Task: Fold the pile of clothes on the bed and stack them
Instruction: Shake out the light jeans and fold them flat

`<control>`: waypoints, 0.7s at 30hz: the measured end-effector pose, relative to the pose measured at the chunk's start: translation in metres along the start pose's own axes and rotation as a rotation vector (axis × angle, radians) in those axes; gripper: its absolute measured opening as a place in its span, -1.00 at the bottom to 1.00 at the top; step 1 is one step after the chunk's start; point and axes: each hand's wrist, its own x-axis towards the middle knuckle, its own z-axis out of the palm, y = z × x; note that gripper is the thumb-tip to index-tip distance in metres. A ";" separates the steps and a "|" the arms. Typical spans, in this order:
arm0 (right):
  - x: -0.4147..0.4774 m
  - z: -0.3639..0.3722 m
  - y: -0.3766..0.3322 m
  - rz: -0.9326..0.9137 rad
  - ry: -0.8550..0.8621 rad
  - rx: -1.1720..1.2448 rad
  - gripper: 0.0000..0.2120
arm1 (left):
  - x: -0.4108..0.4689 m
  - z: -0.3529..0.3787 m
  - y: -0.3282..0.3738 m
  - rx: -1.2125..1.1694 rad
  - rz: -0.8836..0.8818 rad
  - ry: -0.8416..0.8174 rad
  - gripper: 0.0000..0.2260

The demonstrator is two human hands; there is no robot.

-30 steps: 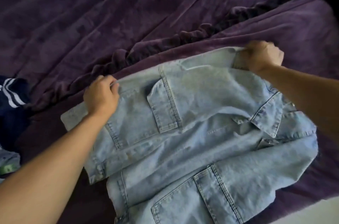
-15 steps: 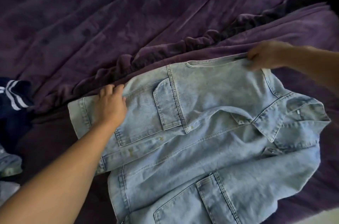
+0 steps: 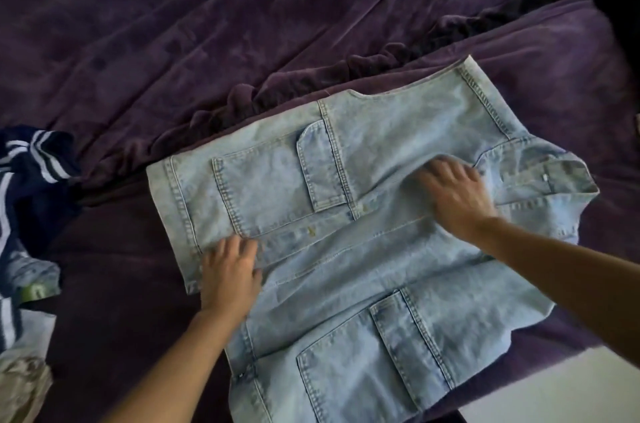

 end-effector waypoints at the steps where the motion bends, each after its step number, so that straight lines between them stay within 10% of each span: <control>1: -0.005 0.006 0.015 0.049 0.022 -0.053 -0.34 | 0.003 0.003 -0.003 0.025 -0.037 -0.012 -0.62; 14: -0.040 -0.063 0.098 0.329 0.599 0.048 -0.82 | -0.032 -0.021 -0.015 0.030 0.082 0.106 -0.65; 18: -0.077 -0.027 0.094 0.304 -0.261 -0.044 -0.75 | -0.049 -0.005 -0.005 0.160 -0.009 -0.218 -0.68; 21: -0.107 -0.008 0.092 0.403 -0.321 0.092 -0.76 | -0.061 -0.010 0.016 0.136 0.047 -0.177 -0.72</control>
